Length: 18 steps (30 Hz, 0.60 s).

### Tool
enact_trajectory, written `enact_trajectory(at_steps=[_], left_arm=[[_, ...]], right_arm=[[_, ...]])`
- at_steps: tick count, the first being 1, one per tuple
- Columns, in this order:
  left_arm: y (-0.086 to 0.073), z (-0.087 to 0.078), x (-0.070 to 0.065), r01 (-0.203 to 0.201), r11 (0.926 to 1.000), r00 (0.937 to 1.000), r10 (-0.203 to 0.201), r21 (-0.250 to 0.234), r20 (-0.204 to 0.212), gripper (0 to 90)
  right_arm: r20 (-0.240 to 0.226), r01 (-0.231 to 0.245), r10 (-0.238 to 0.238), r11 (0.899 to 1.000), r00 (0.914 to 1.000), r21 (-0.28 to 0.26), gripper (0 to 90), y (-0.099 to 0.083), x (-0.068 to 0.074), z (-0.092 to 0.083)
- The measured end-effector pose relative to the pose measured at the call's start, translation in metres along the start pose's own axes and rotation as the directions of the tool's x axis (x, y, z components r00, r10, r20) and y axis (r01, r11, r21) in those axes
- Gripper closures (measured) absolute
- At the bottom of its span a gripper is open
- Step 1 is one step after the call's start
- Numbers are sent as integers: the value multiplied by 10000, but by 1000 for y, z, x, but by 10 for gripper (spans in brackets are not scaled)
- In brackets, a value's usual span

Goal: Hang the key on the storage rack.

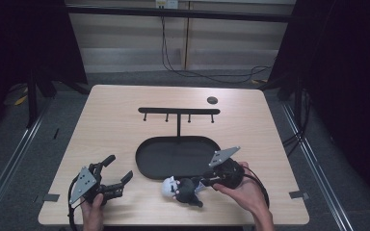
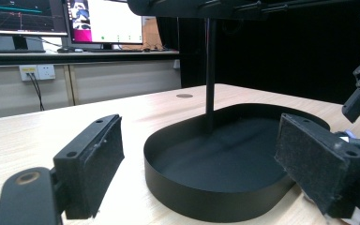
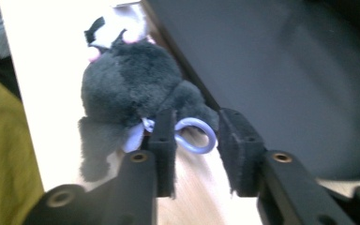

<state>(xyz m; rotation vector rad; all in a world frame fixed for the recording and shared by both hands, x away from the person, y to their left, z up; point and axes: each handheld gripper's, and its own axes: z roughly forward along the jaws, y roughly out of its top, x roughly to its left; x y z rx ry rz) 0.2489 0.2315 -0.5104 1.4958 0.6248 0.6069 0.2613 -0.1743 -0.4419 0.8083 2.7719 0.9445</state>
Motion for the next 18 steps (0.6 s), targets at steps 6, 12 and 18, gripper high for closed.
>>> enact_trajectory(at_steps=[6, 12, 18], left_arm=[[0, 0, 0, -19, 10000, 10000, 19, 9, -29, 152], [0, 0, 0, -19, 10000, 10000, 19, -1, -29, 152], [0, 0, 0, -17, 10000, 10000, 17, 2, -29, 152]], right_arm=[[-488, 538, -495, 9944, 9976, 912, 706, 20, -3, 6], [-727, 974, -866, 9822, 9936, 1604, 802, 28, -3, 17], [-1153, 958, -724, 9725, 9907, 2121, 807, 26, -2, 19]])
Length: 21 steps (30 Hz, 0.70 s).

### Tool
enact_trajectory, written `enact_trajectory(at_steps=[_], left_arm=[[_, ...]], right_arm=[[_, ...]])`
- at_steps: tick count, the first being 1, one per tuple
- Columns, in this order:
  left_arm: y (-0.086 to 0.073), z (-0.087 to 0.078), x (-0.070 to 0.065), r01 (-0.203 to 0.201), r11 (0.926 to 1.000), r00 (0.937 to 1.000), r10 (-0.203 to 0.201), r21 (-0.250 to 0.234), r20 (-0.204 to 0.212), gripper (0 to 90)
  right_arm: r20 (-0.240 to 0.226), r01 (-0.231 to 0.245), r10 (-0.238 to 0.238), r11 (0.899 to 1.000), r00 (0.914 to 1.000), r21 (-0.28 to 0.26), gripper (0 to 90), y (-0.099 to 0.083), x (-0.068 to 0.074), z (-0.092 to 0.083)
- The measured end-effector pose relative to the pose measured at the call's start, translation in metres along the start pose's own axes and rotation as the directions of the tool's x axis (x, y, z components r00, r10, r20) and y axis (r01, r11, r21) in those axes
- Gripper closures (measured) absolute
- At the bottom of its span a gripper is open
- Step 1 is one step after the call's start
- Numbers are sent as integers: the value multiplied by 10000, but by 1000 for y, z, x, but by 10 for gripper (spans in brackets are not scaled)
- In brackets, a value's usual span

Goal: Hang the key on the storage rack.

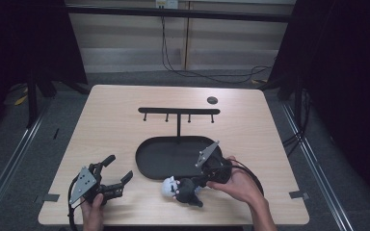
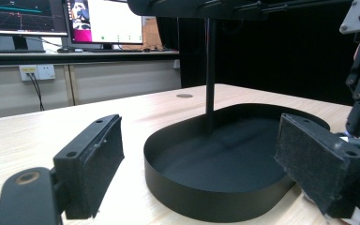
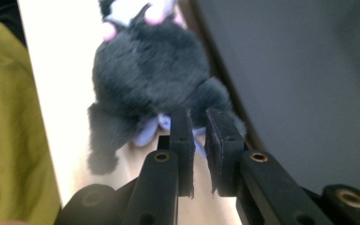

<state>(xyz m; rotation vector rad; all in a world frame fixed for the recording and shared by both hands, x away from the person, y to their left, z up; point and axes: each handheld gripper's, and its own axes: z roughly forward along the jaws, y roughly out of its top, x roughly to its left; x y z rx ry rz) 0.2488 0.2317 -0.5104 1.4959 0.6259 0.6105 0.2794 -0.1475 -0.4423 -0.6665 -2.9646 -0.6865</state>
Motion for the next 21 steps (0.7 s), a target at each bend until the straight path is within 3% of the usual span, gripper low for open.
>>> enact_trajectory(at_steps=[2, 4, 6, 16, 21], left_arm=[[0, 0, 0, -13, 10000, 10000, 13, -2, 57, 152], [0, 0, 0, 19, 10000, 10000, -19, 1, 32, 152], [0, 0, 0, -1, 10000, 10000, 1, 10, 6, 152], [0, 0, 0, -5, 10000, 10000, 5, -9, 7, 152], [0, 0, 0, -22, 10000, 10000, 22, 0, 62, 152]], right_arm=[[130, 26, -28, 9999, 9999, 142, 794, 0, 0, 0], [80, 191, -188, 9988, 9998, -452, 774, 1, -1, -4], [128, 213, -207, 9985, 9997, -513, 770, 2, -1, -5], [-308, 182, -162, 9976, 9994, 670, 726, 6, -6, 9], [-307, 329, -313, 9981, 9990, 516, 729, 4, -4, 8]])
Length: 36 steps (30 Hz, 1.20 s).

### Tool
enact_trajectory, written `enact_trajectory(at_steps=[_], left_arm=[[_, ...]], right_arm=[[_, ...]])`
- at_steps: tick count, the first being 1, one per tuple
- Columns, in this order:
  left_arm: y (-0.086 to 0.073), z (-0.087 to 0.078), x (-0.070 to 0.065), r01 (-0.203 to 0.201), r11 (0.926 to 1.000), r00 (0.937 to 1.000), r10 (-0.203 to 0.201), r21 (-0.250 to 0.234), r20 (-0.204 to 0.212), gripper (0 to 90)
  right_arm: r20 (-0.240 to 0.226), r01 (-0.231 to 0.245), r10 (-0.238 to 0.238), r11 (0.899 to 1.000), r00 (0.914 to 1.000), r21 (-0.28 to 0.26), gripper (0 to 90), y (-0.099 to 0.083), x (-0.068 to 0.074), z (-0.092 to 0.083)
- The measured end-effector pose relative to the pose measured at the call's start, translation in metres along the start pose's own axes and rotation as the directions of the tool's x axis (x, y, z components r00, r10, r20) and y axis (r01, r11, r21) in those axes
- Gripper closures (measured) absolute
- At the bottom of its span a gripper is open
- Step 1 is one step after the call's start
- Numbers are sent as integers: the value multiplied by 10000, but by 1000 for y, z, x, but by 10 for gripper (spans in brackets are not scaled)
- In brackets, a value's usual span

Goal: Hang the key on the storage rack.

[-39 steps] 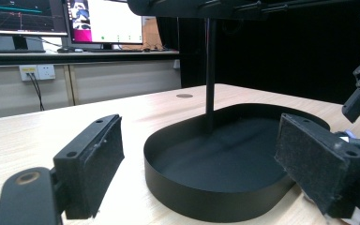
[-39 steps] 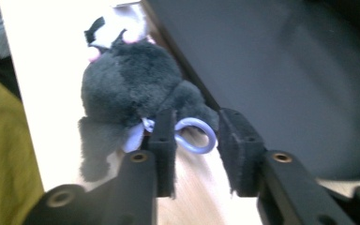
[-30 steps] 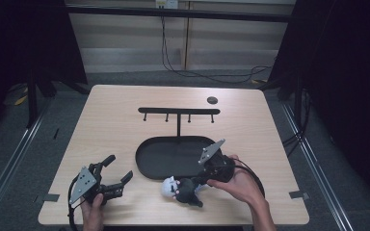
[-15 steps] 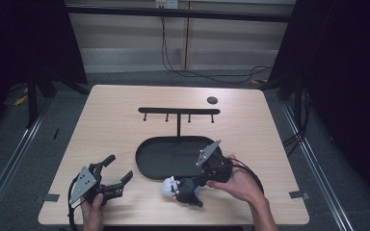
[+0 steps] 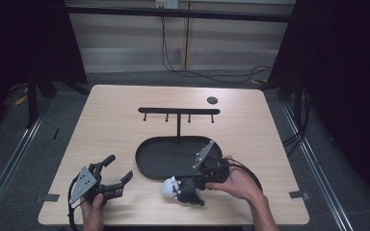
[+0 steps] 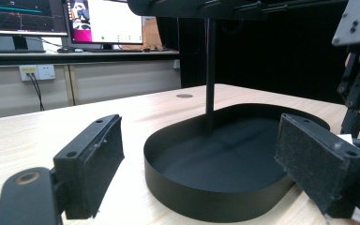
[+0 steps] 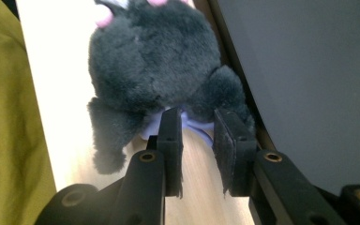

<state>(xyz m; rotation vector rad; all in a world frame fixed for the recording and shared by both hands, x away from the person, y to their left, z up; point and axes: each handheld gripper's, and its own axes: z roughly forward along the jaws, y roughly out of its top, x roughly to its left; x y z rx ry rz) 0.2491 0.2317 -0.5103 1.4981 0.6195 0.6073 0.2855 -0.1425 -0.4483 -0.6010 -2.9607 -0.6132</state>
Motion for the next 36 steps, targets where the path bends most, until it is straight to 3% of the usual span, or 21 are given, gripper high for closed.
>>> enact_trajectory(at_steps=[2, 4, 8, 10, 13, 21, 30, 36], left_arm=[[0, 0, 0, 35, 10000, 10000, -35, 0, -35, 152], [0, 0, 0, 16, 10000, 10000, -16, -8, -57, 152], [0, 0, 0, 12, 10000, 10000, -12, -9, -54, 152], [0, 0, 0, 21, 10000, 10000, -21, -2, -63, 152], [0, 0, 0, 11, 10000, 10000, -11, -6, -55, 152], [0, 0, 0, 36, 10000, 10000, -36, -9, -25, 152], [0, 0, 0, 30, 10000, 10000, -30, -6, -31, 152], [0, 0, -1, 86, 9999, 9999, -87, -58, -77, 153]], right_arm=[[154, 130, -123, 9990, 9998, -438, 737, 2, 1, -8], [360, 147, -129, 9987, 9993, -489, 738, 5, 0, -11], [323, 75, -57, 9984, 9995, -568, 730, 5, -4, -13], [310, -50, 62, 9992, 9995, -390, 712, 3, -6, -11], [159, 133, -134, 9999, 9998, 74, 692, 0, -5, -6], [-84, 115, -112, 9996, 9999, 263, 719, -10, 0, -2], [272, -876, 866, 9955, 9959, 364, 644, -24, -10, -3], [27, -998, 998, 9940, 9950, 444, 621, -20, -14, 3]])
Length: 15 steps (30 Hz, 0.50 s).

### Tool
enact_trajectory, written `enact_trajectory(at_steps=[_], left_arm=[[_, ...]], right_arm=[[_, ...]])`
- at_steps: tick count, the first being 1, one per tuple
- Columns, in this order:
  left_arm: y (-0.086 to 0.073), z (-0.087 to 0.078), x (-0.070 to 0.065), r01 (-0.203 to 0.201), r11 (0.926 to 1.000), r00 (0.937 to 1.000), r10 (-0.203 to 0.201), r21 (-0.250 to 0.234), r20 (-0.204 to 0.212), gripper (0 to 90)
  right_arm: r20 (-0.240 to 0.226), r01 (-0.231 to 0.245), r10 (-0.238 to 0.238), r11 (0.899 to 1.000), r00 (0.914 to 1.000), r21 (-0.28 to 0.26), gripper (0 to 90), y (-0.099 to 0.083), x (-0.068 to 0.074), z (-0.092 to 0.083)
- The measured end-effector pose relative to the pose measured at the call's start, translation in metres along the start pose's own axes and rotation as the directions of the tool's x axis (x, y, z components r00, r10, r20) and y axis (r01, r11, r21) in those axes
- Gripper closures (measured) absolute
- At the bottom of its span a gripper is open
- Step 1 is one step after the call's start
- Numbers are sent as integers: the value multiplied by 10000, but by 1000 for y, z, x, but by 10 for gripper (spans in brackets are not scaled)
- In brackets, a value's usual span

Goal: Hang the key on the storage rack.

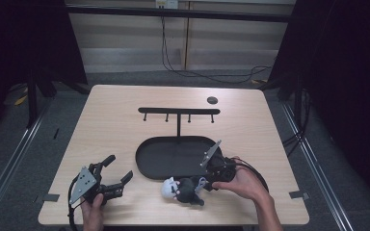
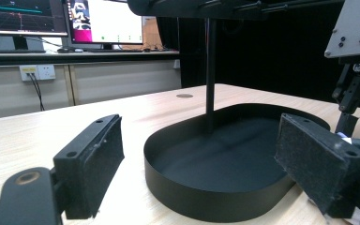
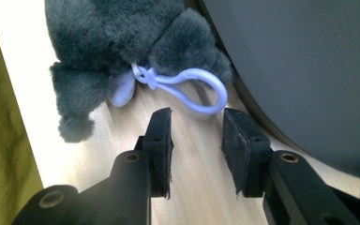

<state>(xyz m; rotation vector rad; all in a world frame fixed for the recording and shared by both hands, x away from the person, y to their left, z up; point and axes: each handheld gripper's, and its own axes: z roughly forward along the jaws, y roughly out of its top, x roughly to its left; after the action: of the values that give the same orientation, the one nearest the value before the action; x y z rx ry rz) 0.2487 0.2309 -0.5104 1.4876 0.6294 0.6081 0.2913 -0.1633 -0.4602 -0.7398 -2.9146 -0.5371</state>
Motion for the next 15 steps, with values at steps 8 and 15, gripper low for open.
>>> enact_trajectory(at_steps=[8, 15], left_arm=[[0, 0, 0, -54, 10000, 9999, 54, 20, 106, 152], [0, 0, 0, -67, 10000, 10000, 67, 42, 66, 152]], right_arm=[[-138, 309, -314, 9989, 9994, -361, 691, 0, 5, -7], [-15, 386, -386, 9987, 9993, -329, 841, -6, 12, -11]])
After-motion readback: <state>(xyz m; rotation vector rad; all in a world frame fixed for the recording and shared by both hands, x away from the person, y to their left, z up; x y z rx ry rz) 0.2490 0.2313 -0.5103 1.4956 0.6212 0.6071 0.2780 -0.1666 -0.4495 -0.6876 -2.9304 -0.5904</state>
